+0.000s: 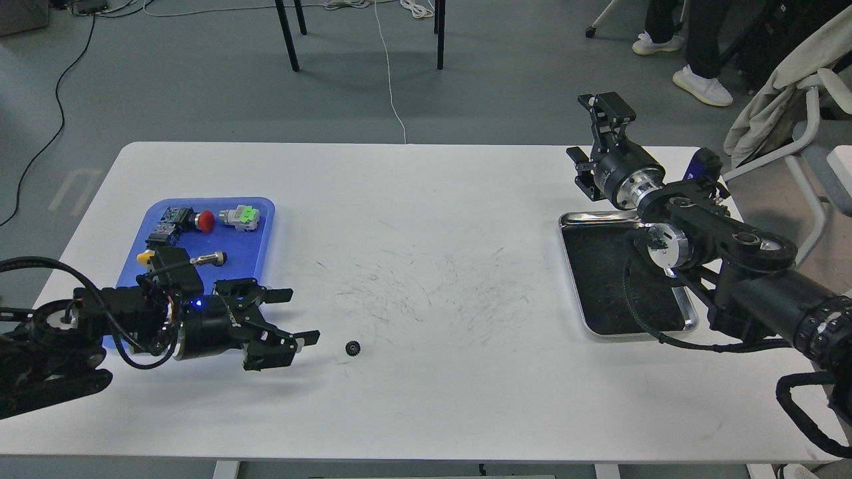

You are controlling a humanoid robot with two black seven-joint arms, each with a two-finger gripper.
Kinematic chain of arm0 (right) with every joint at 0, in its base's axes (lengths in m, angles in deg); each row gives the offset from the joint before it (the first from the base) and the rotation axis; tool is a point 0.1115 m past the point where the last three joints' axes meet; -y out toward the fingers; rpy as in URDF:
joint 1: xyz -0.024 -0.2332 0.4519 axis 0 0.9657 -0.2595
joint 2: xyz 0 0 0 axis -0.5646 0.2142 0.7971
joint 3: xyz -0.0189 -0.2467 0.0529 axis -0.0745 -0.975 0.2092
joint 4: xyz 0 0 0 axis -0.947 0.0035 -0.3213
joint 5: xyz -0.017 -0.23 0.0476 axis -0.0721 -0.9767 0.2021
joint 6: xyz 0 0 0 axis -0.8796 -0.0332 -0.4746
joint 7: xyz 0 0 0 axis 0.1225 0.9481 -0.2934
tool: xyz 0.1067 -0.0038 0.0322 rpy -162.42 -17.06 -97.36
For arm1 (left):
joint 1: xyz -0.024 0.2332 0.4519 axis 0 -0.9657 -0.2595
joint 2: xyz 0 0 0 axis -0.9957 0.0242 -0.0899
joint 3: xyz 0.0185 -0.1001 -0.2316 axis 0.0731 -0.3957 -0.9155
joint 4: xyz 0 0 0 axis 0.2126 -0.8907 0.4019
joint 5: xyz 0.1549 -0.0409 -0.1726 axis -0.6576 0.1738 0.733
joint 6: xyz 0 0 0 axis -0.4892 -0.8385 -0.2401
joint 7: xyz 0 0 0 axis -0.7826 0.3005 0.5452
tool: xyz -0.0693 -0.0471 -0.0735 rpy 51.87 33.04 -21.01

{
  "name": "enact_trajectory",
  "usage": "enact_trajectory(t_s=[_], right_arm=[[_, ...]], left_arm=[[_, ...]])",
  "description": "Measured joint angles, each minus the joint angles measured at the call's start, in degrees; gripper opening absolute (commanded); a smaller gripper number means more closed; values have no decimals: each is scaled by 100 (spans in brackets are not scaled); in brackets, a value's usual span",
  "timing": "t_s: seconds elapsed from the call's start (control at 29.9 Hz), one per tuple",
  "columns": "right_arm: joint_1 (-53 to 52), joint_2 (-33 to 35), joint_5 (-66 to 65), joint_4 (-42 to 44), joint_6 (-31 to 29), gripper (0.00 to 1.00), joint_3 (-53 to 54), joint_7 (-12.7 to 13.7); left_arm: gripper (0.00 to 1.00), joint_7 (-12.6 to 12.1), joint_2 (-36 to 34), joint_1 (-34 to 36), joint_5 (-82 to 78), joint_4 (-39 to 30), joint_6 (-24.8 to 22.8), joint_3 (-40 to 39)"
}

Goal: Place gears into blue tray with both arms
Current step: 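Lower the left gripper from the blue tray toward the black part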

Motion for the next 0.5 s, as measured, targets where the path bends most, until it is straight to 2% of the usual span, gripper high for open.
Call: enact_trajectory(t_s=[0.17,0.5], right_arm=[[12,-10,-12,6,1,95,-13,0],[23,-11,-25,144,-20,95,-80,0]], left_arm=[[96,0,2,271,-445,163,195,227],[96,1,25,453,-744,-49,688,286]])
